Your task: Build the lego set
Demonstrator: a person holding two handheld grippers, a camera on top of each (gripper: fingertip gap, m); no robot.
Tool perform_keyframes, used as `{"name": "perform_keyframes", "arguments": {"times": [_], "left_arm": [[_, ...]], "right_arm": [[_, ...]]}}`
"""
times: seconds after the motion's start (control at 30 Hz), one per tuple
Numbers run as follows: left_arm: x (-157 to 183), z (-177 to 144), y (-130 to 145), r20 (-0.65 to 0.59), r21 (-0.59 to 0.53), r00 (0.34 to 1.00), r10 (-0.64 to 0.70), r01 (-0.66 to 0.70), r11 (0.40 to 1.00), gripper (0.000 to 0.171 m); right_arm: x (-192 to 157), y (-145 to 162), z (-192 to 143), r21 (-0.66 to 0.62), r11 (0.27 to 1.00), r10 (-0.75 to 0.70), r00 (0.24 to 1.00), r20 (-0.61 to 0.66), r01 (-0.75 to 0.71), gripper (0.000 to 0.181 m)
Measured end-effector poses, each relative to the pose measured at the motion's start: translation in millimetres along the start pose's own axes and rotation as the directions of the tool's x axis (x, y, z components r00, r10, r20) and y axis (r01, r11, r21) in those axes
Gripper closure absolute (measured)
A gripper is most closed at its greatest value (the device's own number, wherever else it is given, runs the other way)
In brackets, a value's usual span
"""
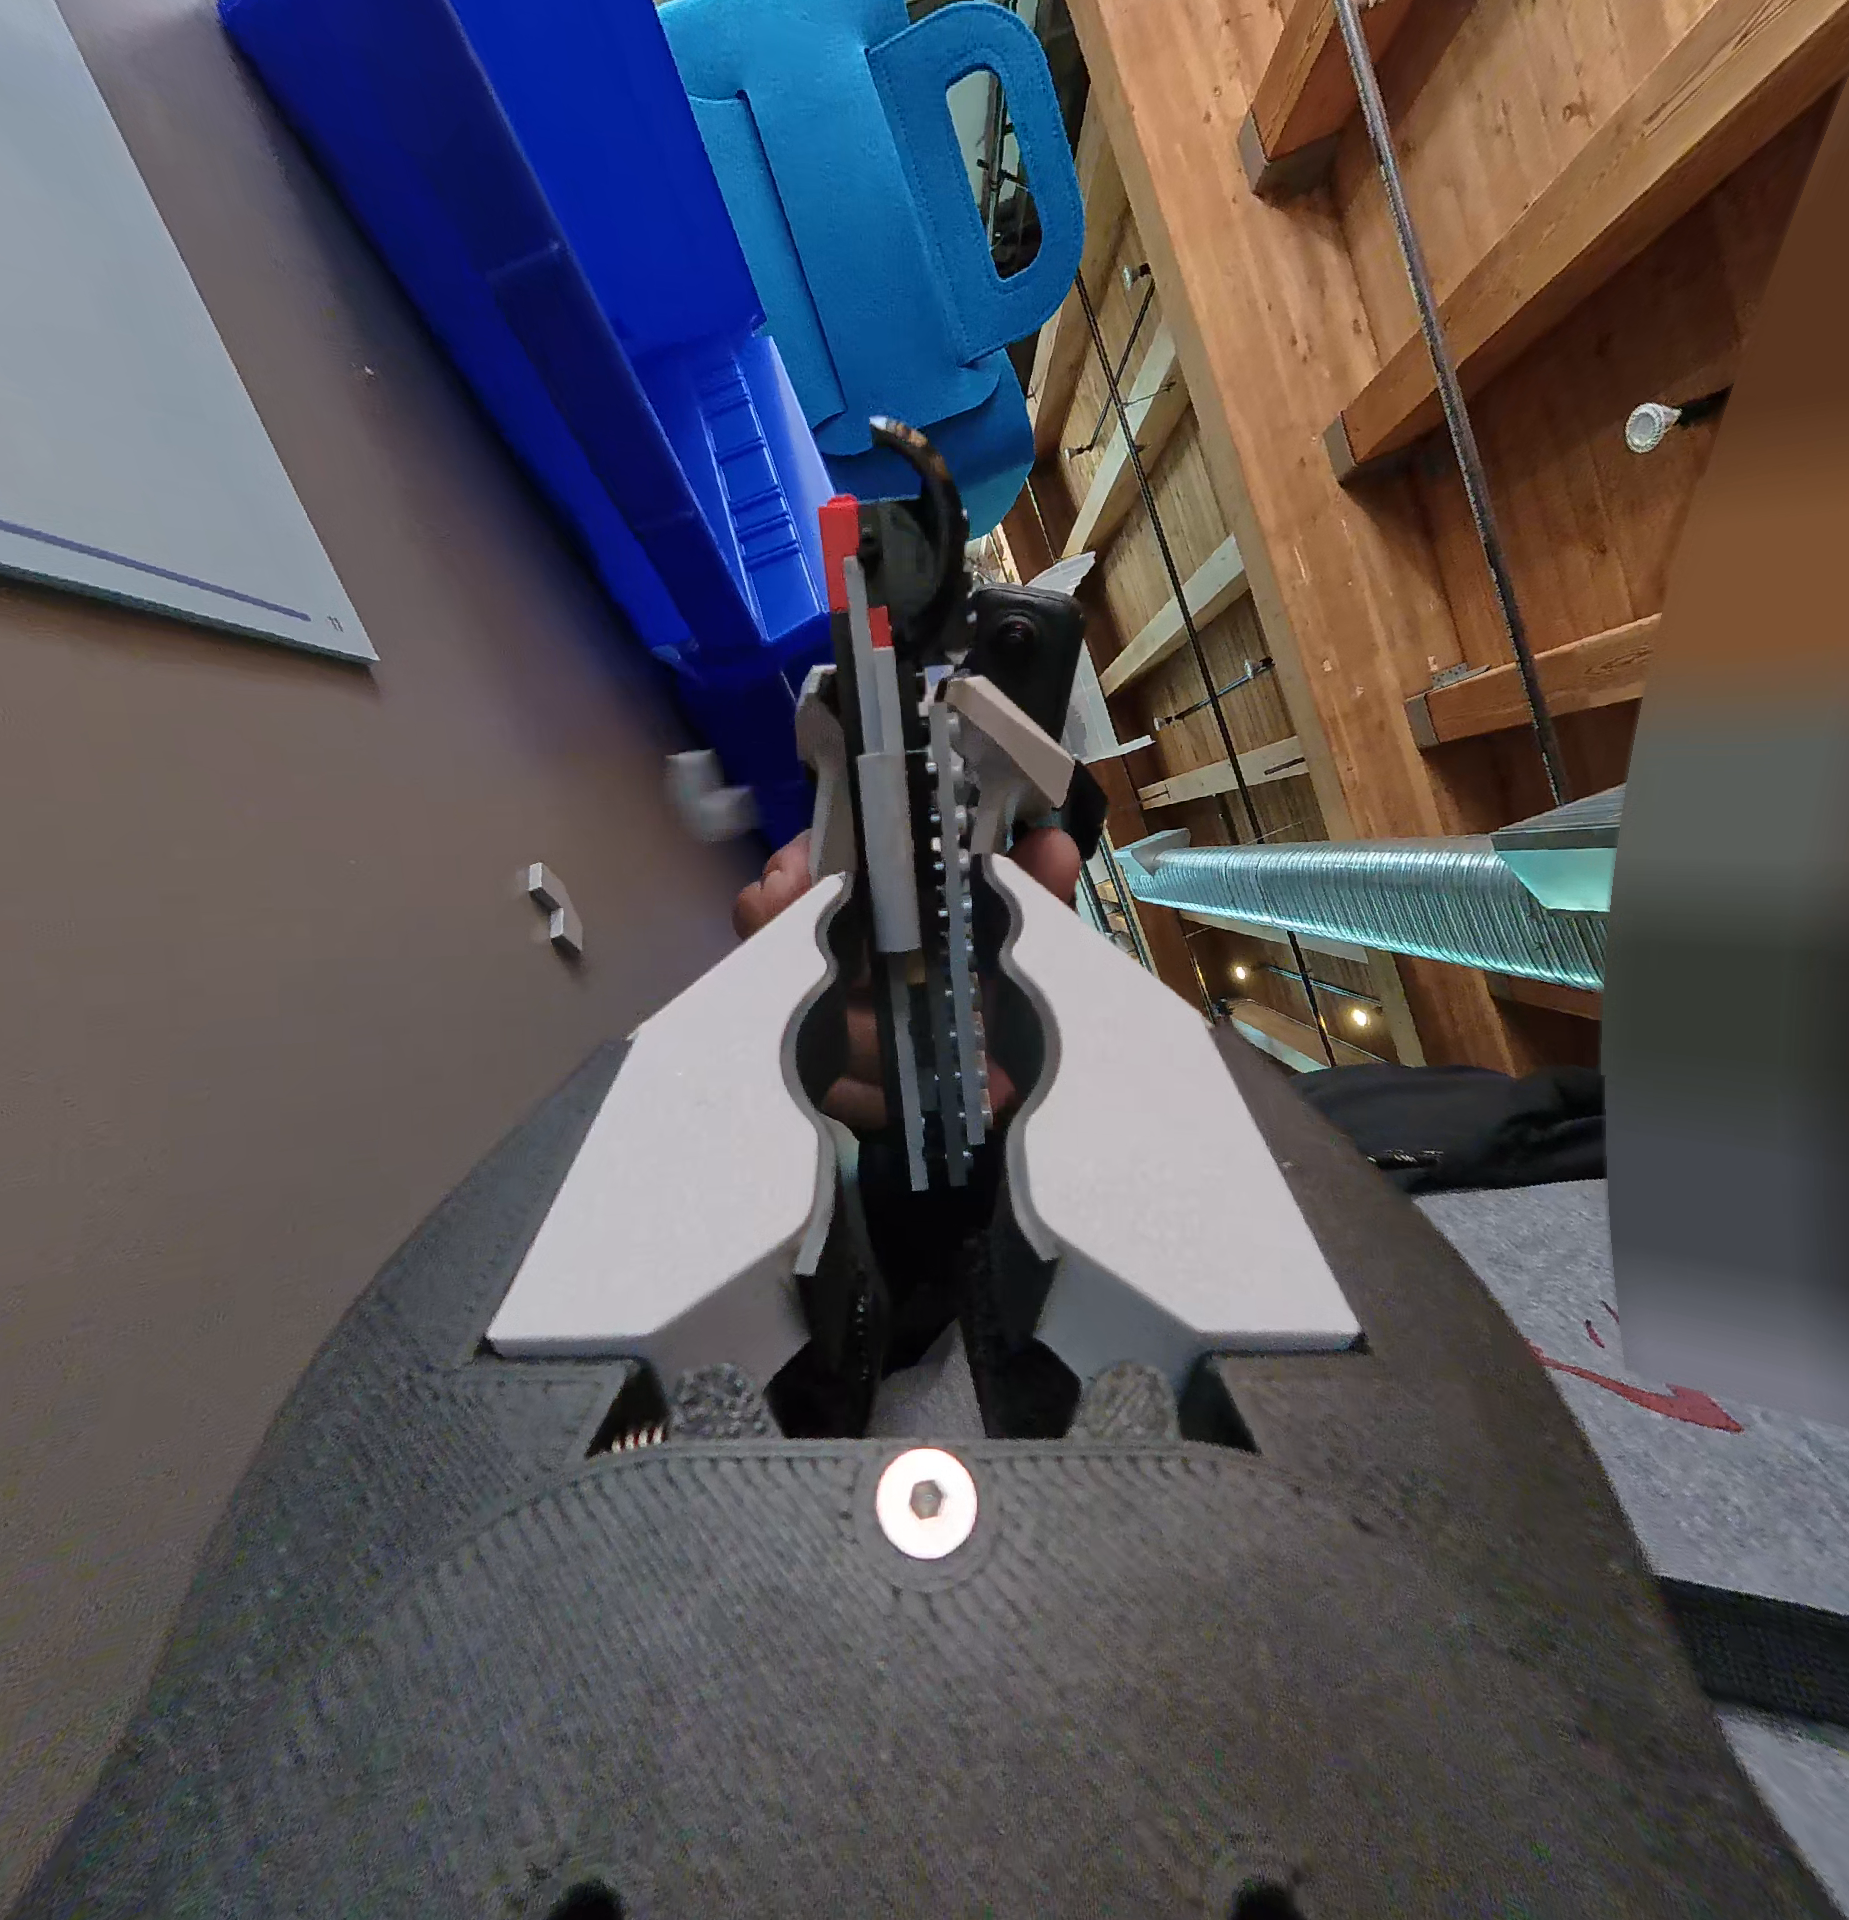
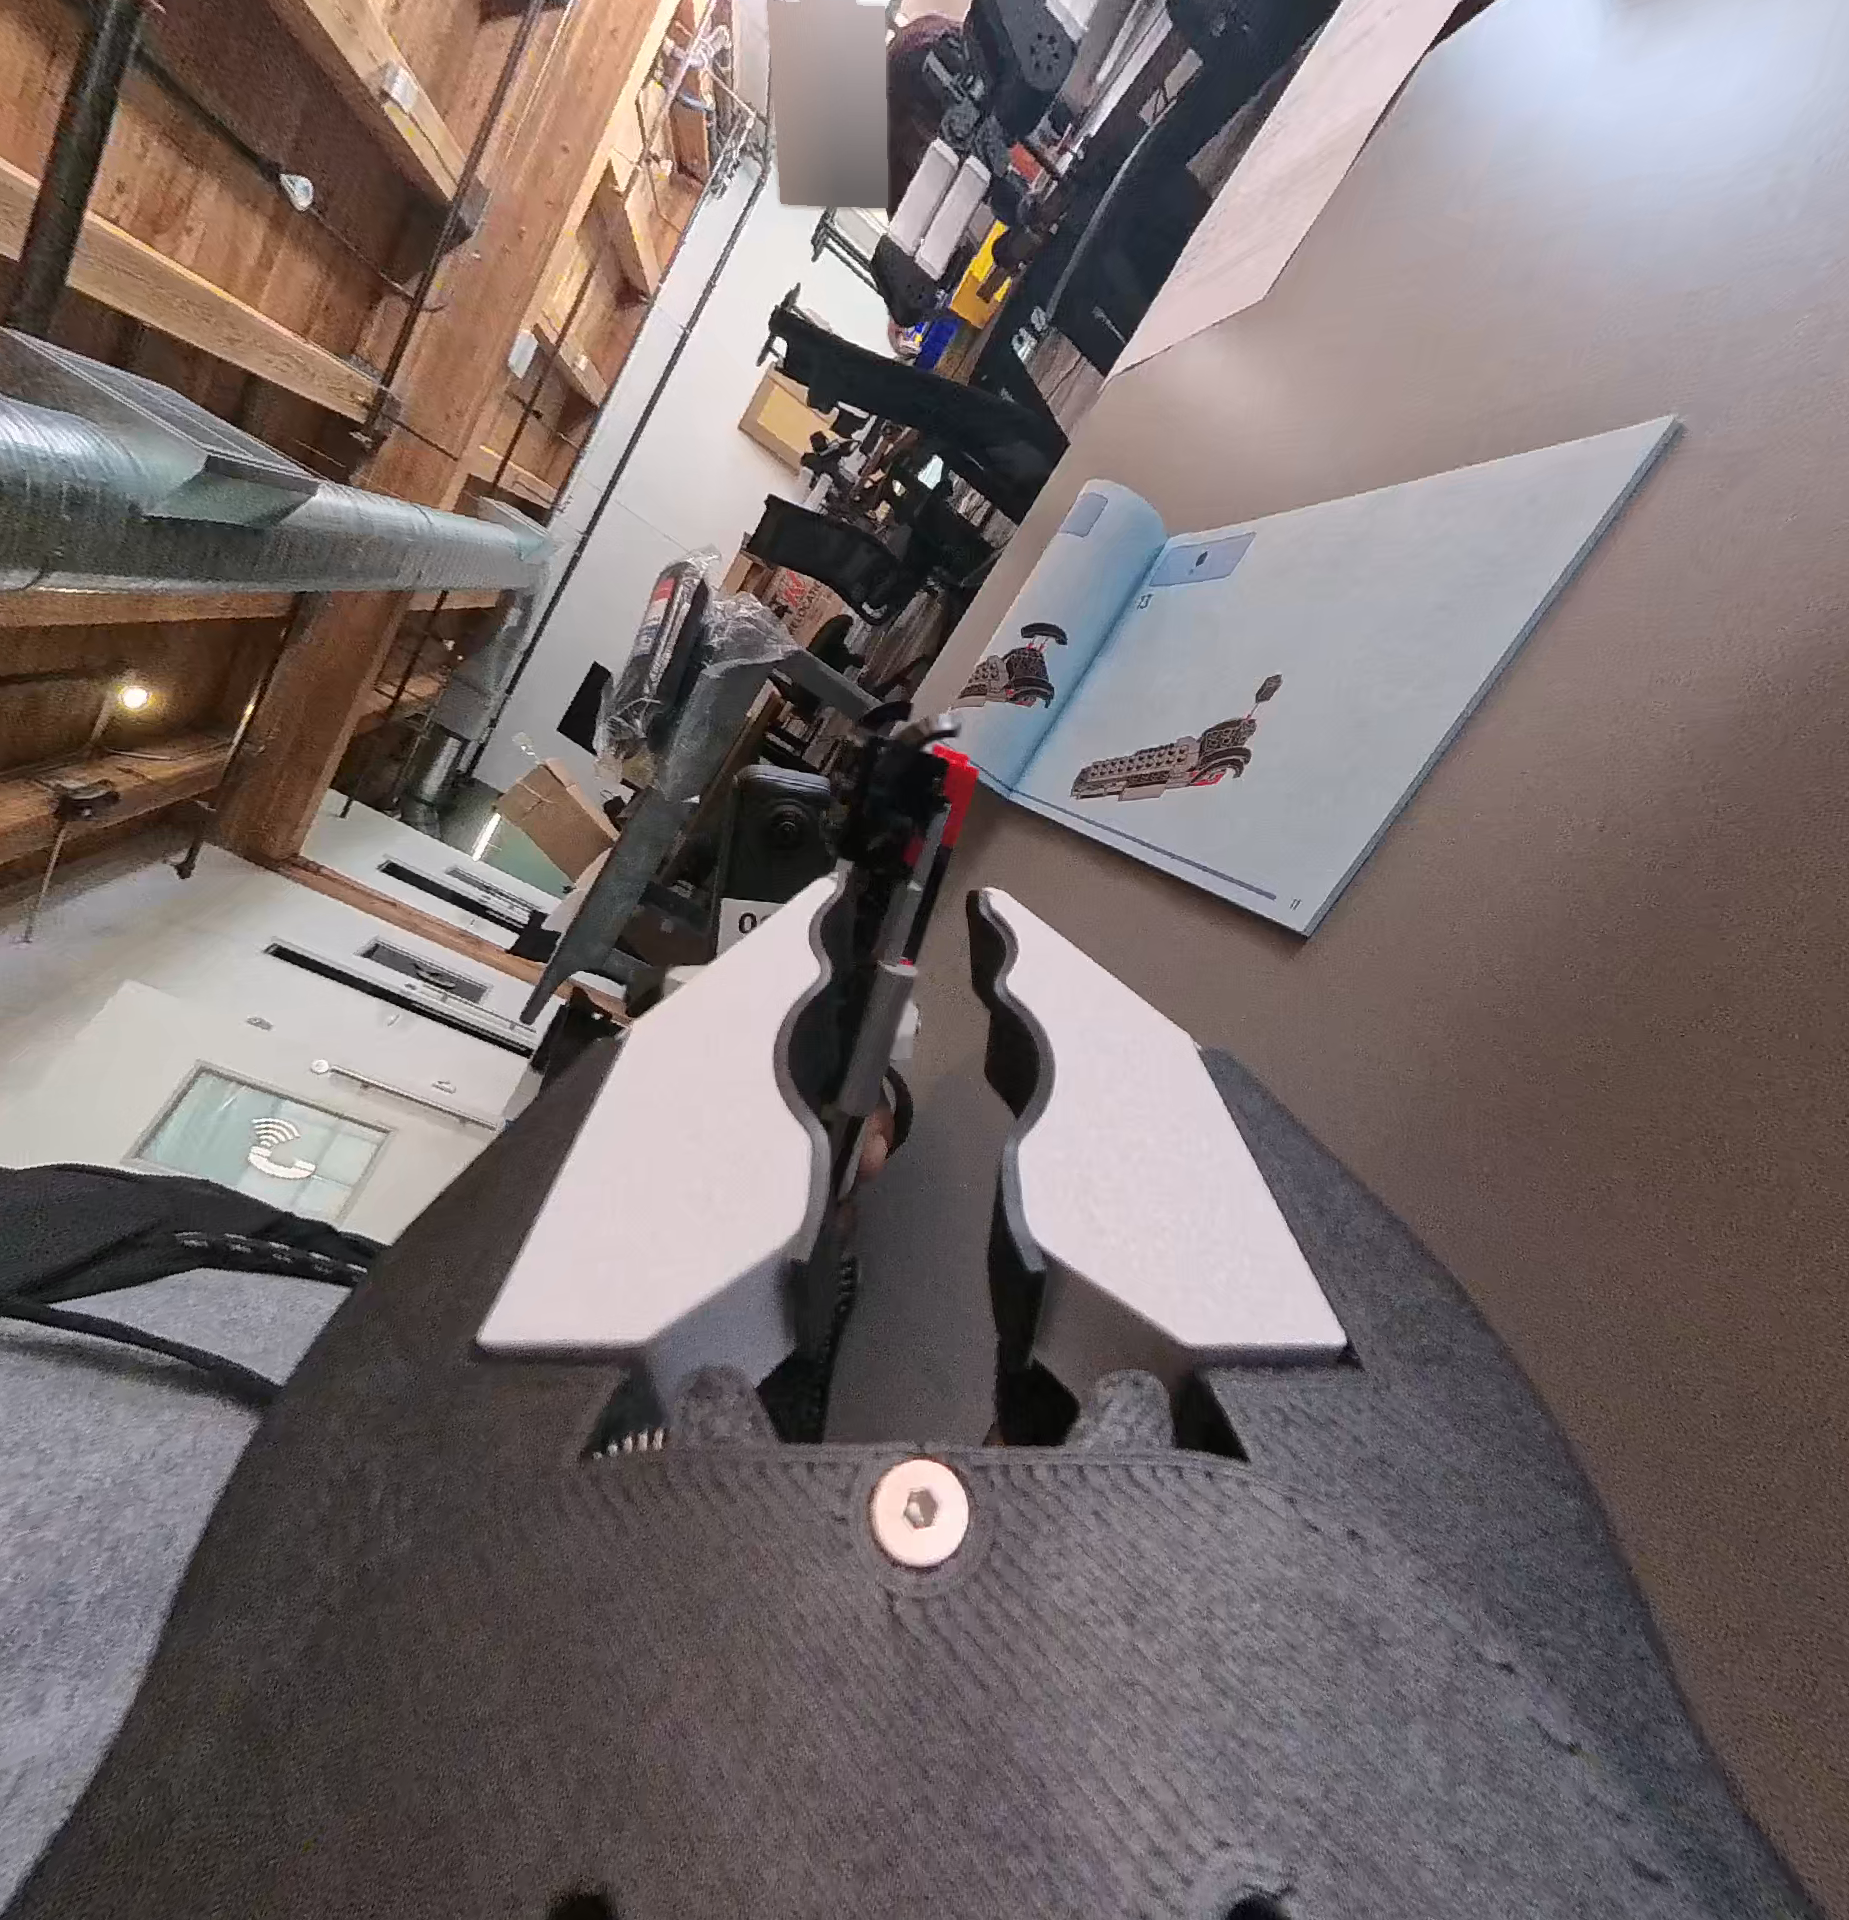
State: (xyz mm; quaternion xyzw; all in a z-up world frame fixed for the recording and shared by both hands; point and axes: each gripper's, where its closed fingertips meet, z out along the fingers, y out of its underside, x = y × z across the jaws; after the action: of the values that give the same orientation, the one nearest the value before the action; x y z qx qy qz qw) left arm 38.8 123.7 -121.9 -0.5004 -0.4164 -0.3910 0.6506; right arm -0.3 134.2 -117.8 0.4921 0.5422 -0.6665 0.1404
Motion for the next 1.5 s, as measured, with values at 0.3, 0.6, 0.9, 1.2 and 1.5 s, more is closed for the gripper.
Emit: {"name": "perform_keyframes", "arguments": {"times": [0.3, 0.6, 0.9, 1.2, 1.5], "left_arm": [[-20, -11, 2, 0.125, -0.034, 0.991, -0.037, 0.041, 0.999, 0.152], [-28, -13, 16, 0.174, -0.142, 0.983, -0.064, 0.089, 0.986, 0.151], [-13, -6, 26, 0.058, -0.208, 0.991, -0.117, 0.126, 0.97, 0.152], [-20, -5, 34, 0.116, -0.284, 0.993, -0.032, 0.065, 0.957, 0.146], [-15, -5, 26, 0.084, -0.24, 0.996, -0.014, 0.034, 0.97, 0.147]], "right_arm": [[26, -5, -21, -0.009, 0.998, -0.058, 0.993, -0.1, 0.057, 0.156], [33, 22, -14, -0.211, 0.951, -0.257, 0.959, -0.122, 0.228, 0.144], [7, 24, -8, -0.169, 0.985, -0.022, 0.996, 0.09, 0.038, 0.154], [12, 25, -9, -0.165, 0.986, -0.031, 0.999, 0.043, 0.037, 0.167], [22, 29, -9, -0.19, 0.979, -0.081, 0.996, -0.025, 0.075, 0.164]]}}
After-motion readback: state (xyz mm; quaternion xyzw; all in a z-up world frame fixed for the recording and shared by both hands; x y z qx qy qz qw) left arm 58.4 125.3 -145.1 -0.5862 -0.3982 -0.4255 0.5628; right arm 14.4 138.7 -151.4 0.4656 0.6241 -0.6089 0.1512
